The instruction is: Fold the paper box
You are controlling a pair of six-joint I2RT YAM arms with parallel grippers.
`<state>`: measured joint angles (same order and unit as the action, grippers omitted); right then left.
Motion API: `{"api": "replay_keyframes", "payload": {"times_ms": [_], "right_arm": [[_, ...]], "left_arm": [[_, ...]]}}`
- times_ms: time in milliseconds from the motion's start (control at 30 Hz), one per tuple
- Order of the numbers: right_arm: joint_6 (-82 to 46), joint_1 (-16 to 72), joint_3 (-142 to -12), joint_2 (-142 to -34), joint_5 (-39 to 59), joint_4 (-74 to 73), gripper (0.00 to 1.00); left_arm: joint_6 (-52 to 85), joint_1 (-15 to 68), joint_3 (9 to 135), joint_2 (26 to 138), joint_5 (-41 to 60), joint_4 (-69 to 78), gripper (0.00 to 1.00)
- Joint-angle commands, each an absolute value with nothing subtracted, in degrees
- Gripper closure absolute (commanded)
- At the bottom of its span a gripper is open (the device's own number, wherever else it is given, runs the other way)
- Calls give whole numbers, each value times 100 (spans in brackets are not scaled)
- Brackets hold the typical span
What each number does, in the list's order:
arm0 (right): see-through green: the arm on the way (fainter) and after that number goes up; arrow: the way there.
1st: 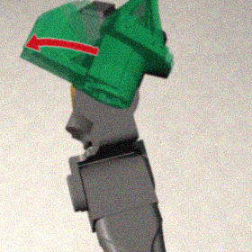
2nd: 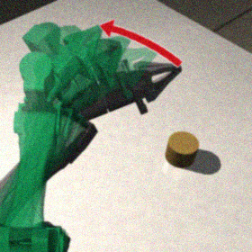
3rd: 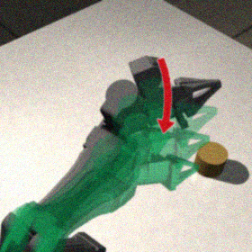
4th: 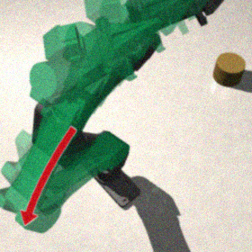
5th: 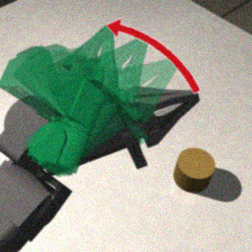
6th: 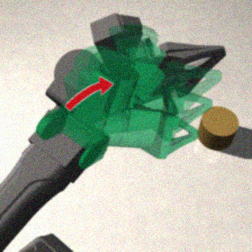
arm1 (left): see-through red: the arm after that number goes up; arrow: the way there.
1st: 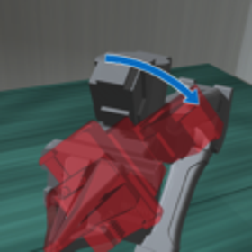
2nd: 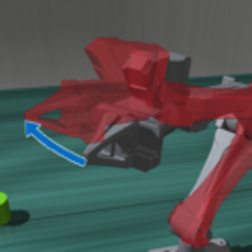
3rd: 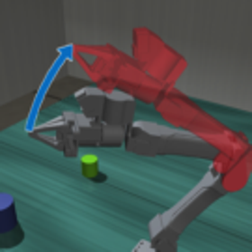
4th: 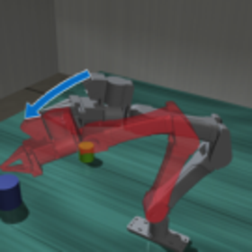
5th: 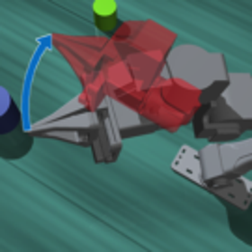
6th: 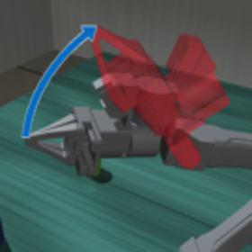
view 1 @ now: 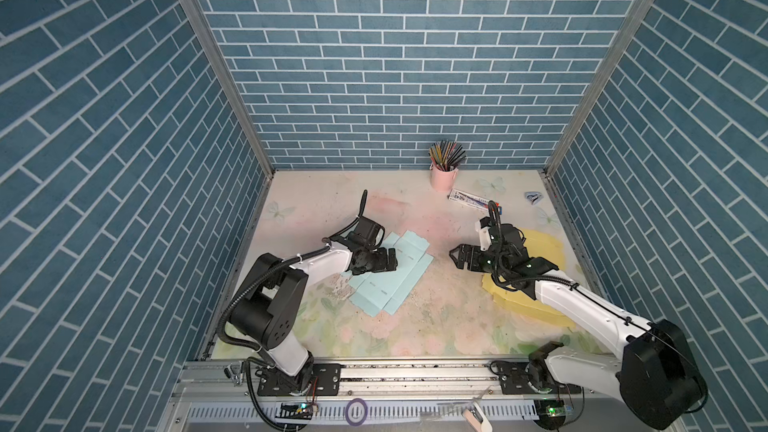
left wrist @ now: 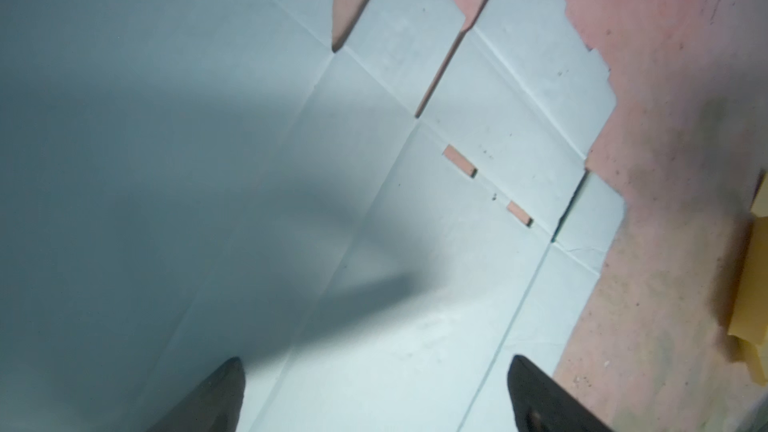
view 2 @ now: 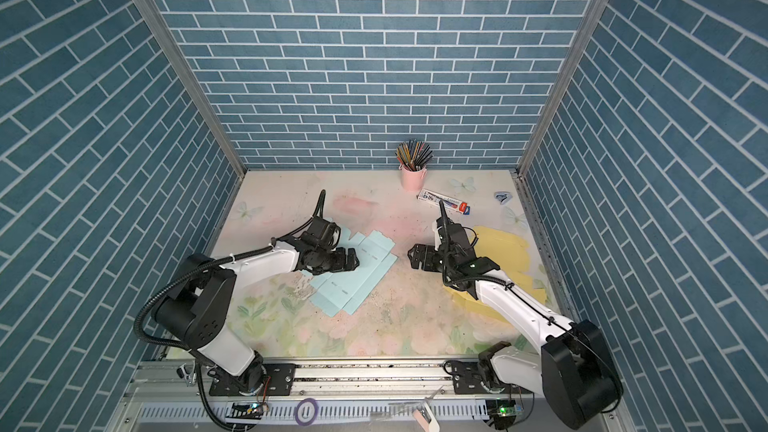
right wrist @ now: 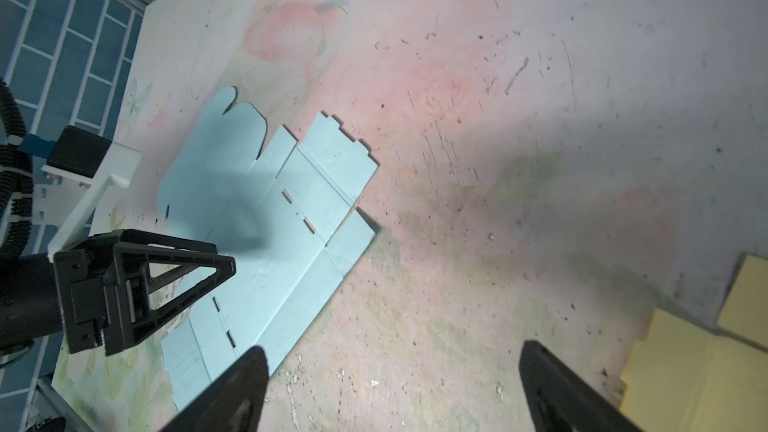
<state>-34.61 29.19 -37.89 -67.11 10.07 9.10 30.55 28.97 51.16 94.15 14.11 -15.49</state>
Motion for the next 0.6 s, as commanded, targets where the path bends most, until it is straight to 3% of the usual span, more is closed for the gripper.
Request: {"api": "replay_keyframes", "payload": {"times_ms": [0, 267, 567], "right_arm": [[-3786, 2937, -3809, -6544, 950, 819, 5], [-3775, 2934, -3859, -6497, 888, 909, 7], [-3823, 2957, -3798, -6598, 896, 758, 8]], "left_arm": [[2947, 2856, 4926, 9429, 1439, -1606, 1], [3136, 2900, 4412, 9560, 1941, -1073, 1], [4166, 3604, 4019, 9511, 1980, -40, 1]]}}
